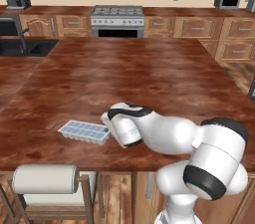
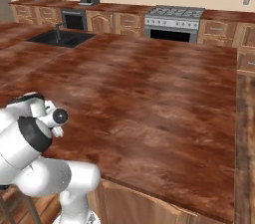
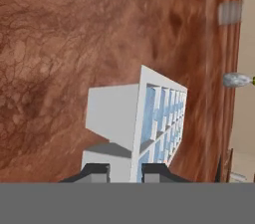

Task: Open the freezer door, pick up the ice cube tray from the freezer, and place it on the dining counter.

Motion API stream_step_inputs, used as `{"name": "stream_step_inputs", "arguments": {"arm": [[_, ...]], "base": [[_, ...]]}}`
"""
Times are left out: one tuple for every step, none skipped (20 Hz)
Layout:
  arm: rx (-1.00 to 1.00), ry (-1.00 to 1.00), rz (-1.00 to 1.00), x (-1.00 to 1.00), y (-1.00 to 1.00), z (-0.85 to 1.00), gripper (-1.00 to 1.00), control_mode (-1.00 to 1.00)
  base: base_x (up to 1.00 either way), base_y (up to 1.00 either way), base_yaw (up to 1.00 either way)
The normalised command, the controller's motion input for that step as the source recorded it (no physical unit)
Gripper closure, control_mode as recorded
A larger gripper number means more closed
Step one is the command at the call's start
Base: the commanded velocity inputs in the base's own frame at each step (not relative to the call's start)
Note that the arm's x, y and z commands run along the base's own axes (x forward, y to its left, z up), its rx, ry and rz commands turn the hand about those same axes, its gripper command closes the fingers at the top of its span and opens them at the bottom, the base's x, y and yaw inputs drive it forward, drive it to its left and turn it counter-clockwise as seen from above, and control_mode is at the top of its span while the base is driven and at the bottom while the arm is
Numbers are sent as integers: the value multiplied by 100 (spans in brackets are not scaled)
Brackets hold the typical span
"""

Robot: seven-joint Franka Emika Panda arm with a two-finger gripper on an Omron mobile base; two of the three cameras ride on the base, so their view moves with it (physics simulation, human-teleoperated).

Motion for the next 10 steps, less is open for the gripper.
{"name": "stream_step_inputs", "arguments": {"arm": [[0, 8, 9, 23, 0, 0, 100, -100], [0, 0, 0, 0, 0, 0, 100, -100], [0, 0, 0, 0, 0, 0, 100, -100], [0, 0, 0, 0, 0, 0, 100, -100], [0, 0, 0, 0, 0, 0, 100, -100], [0, 0, 0, 0, 0, 0, 100, -100], [0, 0, 0, 0, 0, 0, 100, -100], [0, 0, 0, 0, 0, 0, 100, -100], [0, 0, 0, 0, 0, 0, 100, -100], [0, 0, 0, 0, 0, 0, 100, -100]], "base": [[0, 0, 0], [0, 0, 0], [0, 0, 0], [0, 0, 0], [0, 0, 0], [0, 0, 0], [0, 0, 0], [0, 0, 0], [0, 0, 0], [0, 0, 0]]}}
